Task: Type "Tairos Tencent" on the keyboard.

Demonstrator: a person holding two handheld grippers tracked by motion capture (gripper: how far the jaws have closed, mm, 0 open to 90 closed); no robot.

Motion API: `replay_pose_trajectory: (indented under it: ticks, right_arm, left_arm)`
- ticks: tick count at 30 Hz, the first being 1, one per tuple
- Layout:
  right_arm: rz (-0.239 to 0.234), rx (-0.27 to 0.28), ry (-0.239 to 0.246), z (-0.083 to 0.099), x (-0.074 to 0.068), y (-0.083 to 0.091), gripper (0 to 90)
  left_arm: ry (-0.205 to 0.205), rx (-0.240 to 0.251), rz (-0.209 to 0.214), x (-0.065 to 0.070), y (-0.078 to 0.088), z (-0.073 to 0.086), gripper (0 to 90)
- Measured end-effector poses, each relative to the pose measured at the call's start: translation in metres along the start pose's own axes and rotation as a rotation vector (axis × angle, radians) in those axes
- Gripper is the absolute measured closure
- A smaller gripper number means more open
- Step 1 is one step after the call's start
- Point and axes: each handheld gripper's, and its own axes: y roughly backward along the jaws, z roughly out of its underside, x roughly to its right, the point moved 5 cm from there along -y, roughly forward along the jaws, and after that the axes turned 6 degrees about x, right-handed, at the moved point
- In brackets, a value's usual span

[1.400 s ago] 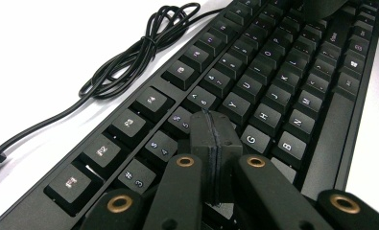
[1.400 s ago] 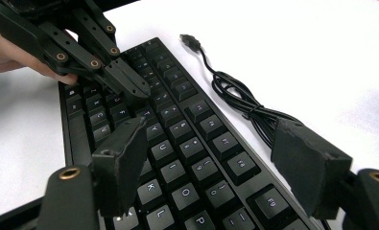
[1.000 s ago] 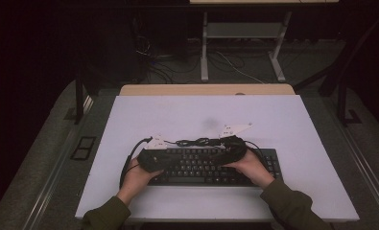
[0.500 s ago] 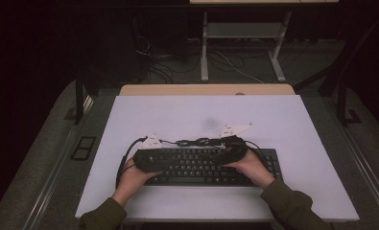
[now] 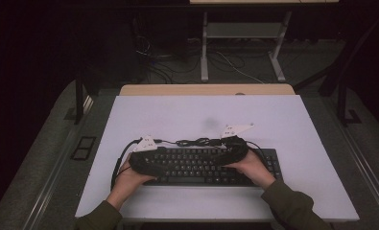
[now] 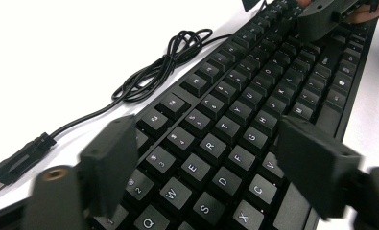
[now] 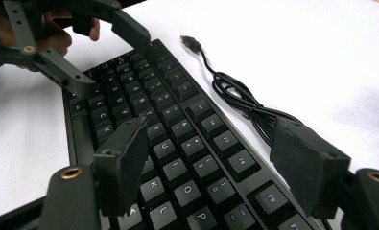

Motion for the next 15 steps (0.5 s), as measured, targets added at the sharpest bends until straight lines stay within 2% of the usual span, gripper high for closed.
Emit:
replay_pose_trajectory:
  ticks: [6,8,15]
  right_arm:
    - [-0.006,-0.003,0.003,0.0002,-0.0007,0.0032,35.8]
    - [-0.011,-0.005,0.008,0.0003,-0.0015,0.0040,42.3]
    - [-0.029,-0.021,0.024,0.0020,-0.0055,0.0047,65.9]
  left_arm:
    - [0.012,0.000,-0.019,-0.0015,-0.0004,0.0011,4.0]
    - [0.017,0.002,-0.020,-0.0018,-0.0007,0.0009,1.0]
    - [0.010,-0.003,-0.014,-0.0008,-0.0014,0.0015,0.9]
